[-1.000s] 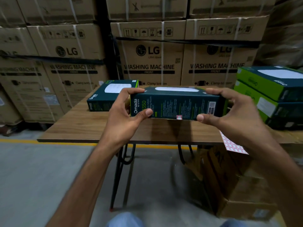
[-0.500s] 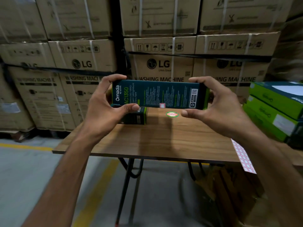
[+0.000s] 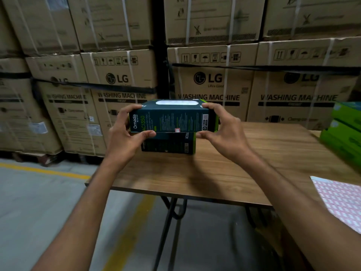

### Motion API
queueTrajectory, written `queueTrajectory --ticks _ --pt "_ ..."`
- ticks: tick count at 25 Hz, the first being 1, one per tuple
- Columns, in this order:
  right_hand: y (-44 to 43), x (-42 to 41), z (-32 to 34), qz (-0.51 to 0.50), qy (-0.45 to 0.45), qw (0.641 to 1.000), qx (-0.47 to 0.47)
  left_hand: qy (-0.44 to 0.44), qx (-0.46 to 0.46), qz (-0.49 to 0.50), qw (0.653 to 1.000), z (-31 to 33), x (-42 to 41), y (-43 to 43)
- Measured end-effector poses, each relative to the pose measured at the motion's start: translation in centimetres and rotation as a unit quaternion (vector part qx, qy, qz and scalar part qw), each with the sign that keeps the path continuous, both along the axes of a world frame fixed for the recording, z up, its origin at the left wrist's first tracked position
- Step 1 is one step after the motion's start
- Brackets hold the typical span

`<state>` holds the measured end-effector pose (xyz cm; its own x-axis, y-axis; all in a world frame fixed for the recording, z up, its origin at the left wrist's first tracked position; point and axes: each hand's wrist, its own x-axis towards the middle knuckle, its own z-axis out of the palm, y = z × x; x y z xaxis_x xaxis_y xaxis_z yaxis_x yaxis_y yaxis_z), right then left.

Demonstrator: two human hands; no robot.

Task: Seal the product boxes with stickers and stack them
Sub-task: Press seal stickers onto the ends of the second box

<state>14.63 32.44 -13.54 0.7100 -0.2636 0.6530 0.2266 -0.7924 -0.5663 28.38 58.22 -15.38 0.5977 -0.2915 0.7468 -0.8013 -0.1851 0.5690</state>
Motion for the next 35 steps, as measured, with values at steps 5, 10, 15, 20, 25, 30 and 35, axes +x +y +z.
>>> queueTrajectory --ticks 5,10,15,20,25,30,35 --pt "-0.2 5.2 -2.3 -0.014 -0.008 1.000 0.003 0.013 0.001 0.032 0.999 -2.3 5.4 -1.0" --pt "-1.4 9.8 -4.5 -0.038 0.005 0.999 0.010 0.026 0.014 0.054 0.998 -4.6 9.8 -2.8" --pt "-2.6 12.7 -6.4 -0.052 0.066 0.996 -0.019 0.070 0.040 0.090 0.993 -6.6 13.4 -3.9" --pt "-3.8 13.7 -6.7 -0.035 0.111 0.993 -0.033 0.087 0.073 0.083 0.990 -8.4 14.6 -3.8" --pt "-4.0 14.3 -7.3 -0.025 0.105 0.994 -0.014 0.100 0.065 0.062 0.991 -8.7 15.0 -4.0" --pt "-3.5 14.2 -7.8 -0.026 0.081 0.996 0.017 0.108 0.029 0.073 0.991 -8.6 15.1 -4.2" --pt "-3.3 14.0 -8.0 -0.047 0.092 0.995 -0.001 0.109 0.038 0.077 0.990 -8.6 15.3 -4.1"
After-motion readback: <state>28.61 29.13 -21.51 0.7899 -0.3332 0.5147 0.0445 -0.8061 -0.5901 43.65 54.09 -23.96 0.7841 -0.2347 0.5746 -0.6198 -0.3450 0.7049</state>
